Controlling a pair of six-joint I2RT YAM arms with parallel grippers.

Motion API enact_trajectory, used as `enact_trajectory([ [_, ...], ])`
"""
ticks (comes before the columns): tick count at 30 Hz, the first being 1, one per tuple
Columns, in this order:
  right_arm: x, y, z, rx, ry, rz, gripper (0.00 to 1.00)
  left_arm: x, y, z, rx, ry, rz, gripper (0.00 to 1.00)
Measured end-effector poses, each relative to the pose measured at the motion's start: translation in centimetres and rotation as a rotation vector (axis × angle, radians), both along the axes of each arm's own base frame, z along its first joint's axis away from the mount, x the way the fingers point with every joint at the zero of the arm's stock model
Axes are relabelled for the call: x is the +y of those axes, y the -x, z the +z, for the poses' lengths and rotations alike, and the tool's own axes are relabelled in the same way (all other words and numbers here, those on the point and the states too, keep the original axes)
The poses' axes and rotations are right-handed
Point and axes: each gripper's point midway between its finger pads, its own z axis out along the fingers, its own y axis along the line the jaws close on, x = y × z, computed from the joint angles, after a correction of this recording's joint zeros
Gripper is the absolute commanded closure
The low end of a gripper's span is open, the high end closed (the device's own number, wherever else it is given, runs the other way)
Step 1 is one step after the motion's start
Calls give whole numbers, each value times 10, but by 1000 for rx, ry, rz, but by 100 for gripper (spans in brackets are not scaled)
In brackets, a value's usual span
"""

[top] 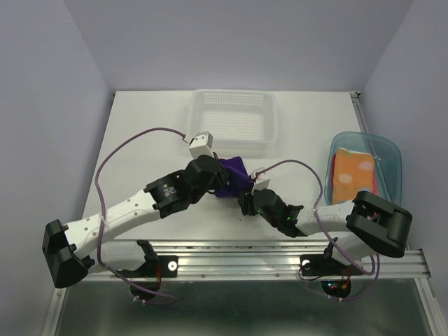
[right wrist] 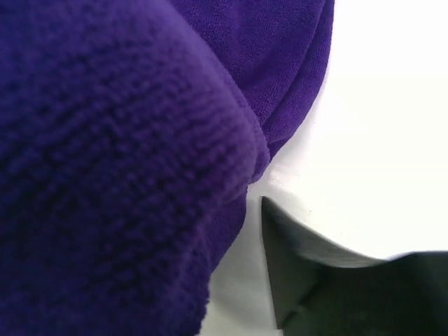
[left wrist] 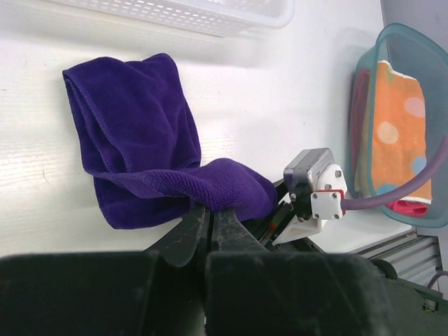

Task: Fold and stack the towels
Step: Flatten out the crumpled towel

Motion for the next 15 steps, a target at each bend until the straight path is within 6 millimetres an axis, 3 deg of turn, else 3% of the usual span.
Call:
enact_trajectory([
  [7, 4, -5, 18, -45, -46, -3, 53, 3, -2, 4, -6, 12, 10, 100],
  [8, 4, -6, 19, -52, -43, -4, 63, 3, -2, 4, -6, 13, 10, 100],
  [12, 3, -8, 21, -67, -28, -6, 86, 4, -3, 5, -7, 14, 15, 100],
  [15, 1, -10, 22, -74, -16, -18, 96, 6, -4, 6, -11, 16, 22, 100],
])
